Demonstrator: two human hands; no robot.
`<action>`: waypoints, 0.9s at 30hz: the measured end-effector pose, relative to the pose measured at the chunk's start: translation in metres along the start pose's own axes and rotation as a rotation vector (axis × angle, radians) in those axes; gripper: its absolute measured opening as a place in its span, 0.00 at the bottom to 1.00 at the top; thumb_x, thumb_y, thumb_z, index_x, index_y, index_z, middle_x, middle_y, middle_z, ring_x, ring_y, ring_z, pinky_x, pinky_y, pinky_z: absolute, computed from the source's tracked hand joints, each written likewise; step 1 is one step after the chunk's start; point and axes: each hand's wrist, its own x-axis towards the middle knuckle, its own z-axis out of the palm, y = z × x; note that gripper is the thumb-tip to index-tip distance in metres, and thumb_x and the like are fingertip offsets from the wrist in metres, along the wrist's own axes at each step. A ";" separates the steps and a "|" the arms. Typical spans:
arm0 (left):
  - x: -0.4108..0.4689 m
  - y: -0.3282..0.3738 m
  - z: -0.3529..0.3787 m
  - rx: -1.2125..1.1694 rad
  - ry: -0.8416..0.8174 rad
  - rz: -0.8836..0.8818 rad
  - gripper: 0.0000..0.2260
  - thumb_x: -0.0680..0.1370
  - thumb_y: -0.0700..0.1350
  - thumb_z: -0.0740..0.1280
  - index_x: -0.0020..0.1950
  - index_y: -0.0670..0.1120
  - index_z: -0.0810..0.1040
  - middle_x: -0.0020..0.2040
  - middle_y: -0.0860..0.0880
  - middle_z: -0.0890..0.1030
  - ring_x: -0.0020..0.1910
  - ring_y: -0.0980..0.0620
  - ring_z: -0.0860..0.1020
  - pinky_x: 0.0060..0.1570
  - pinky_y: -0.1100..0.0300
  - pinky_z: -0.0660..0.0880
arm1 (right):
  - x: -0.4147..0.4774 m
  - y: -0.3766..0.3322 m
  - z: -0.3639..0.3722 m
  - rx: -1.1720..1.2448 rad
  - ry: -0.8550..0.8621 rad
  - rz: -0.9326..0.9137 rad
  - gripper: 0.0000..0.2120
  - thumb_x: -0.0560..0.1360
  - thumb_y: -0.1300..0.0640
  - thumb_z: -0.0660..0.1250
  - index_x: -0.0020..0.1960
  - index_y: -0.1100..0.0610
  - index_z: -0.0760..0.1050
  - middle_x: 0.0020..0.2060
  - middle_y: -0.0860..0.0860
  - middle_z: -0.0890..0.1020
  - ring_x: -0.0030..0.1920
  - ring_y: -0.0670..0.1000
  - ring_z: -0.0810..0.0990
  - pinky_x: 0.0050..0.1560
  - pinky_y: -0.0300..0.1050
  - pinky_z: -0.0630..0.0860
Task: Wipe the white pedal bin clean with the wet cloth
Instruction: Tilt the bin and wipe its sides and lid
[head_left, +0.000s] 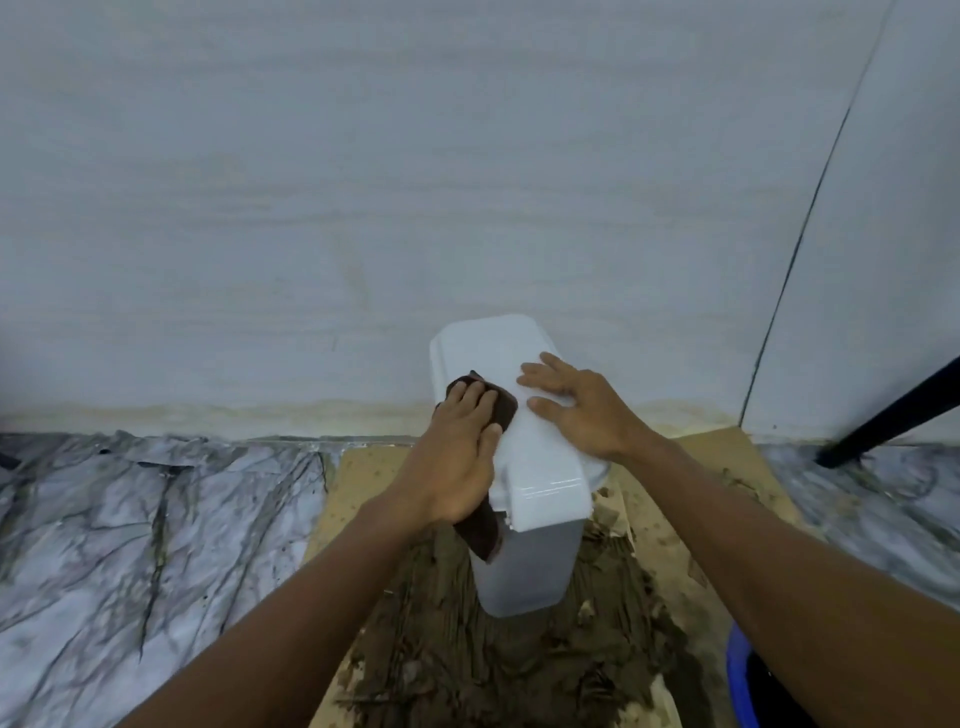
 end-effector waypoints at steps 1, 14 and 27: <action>0.003 -0.002 0.006 -0.011 0.031 -0.017 0.23 0.86 0.48 0.52 0.81 0.45 0.56 0.82 0.50 0.52 0.81 0.54 0.46 0.76 0.62 0.42 | 0.006 0.006 -0.002 0.000 -0.016 -0.006 0.16 0.79 0.56 0.68 0.66 0.50 0.78 0.72 0.44 0.71 0.77 0.42 0.59 0.78 0.49 0.57; 0.012 -0.008 -0.003 -0.251 0.099 -0.031 0.20 0.84 0.41 0.58 0.78 0.47 0.66 0.79 0.53 0.61 0.80 0.57 0.52 0.76 0.63 0.42 | -0.011 -0.008 0.014 0.177 0.105 0.059 0.21 0.79 0.65 0.63 0.70 0.53 0.74 0.74 0.43 0.68 0.78 0.41 0.54 0.79 0.45 0.52; -0.007 0.030 -0.001 0.043 -0.079 0.137 0.23 0.85 0.49 0.57 0.80 0.48 0.60 0.81 0.52 0.59 0.80 0.52 0.51 0.74 0.62 0.44 | -0.083 -0.021 0.020 -0.179 0.180 0.081 0.25 0.84 0.54 0.55 0.80 0.55 0.56 0.80 0.45 0.52 0.79 0.46 0.38 0.77 0.42 0.43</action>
